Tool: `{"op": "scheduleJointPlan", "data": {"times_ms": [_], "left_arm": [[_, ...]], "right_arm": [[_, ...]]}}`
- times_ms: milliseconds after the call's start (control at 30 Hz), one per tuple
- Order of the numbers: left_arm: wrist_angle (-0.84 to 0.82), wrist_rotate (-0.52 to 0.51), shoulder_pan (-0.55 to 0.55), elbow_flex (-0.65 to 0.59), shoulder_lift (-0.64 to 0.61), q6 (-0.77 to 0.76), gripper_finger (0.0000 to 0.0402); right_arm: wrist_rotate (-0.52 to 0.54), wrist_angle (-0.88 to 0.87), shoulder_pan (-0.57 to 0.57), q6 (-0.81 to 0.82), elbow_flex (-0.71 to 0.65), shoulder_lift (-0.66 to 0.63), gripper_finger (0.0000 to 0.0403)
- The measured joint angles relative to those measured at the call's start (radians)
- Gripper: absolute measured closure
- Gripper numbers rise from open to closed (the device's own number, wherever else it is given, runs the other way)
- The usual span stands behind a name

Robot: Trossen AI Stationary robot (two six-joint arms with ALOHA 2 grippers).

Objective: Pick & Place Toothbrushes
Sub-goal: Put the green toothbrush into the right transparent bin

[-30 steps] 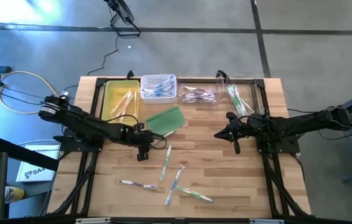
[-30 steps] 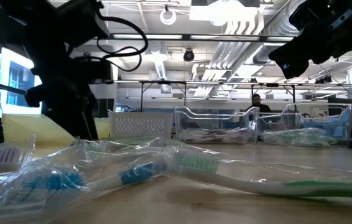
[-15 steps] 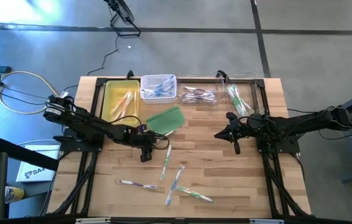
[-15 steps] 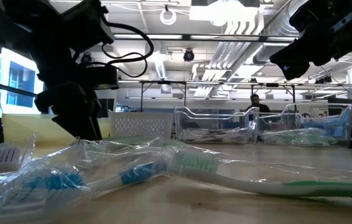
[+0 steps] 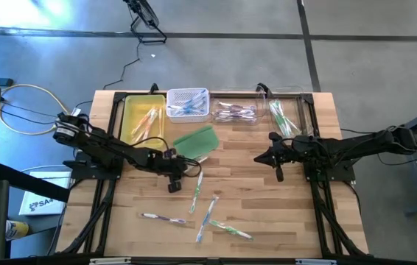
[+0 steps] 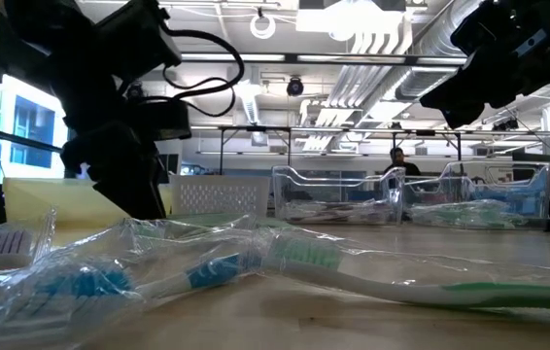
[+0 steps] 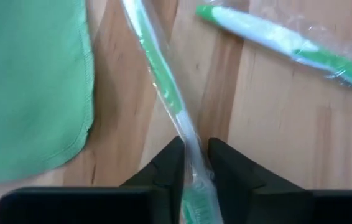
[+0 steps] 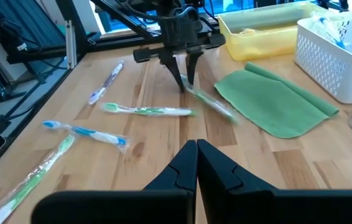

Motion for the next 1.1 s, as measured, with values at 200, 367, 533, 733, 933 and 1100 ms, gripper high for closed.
{"op": "scheduleJointPlan", "data": {"times_ms": [200, 367, 533, 733, 933, 1100], "left_arm": [[0.049, 0.055, -0.001, 0.000, 0.002, 0.033, 0.0381], [0.098, 0.060, 0.000, 0.000, 0.001, 0.079, 0.0392], [0.136, 0.017, 0.002, 0.000, 0.000, 0.127, 0.0397], [0.183, -0.003, 0.035, 0.001, 0.000, 0.156, 0.0399], [0.291, 0.000, 0.103, 0.001, -0.001, 0.259, 0.0401], [0.416, 0.074, 0.158, 0.002, -0.001, 0.337, 0.0401]], "right_arm": [[0.000, 0.001, 0.000, 0.002, 0.000, 0.000, 0.0400], [-0.029, 0.001, 0.000, 0.003, 0.000, 0.000, 0.0400], [-0.054, 0.001, 0.000, 0.004, 0.000, 0.000, 0.0400], [-0.053, 0.001, 0.000, 0.004, 0.000, 0.000, 0.0400], [-0.053, 0.001, 0.000, 0.004, 0.000, 0.000, 0.0400], [-0.053, 0.002, 0.000, 0.004, 0.000, 0.000, 0.0400]]}}
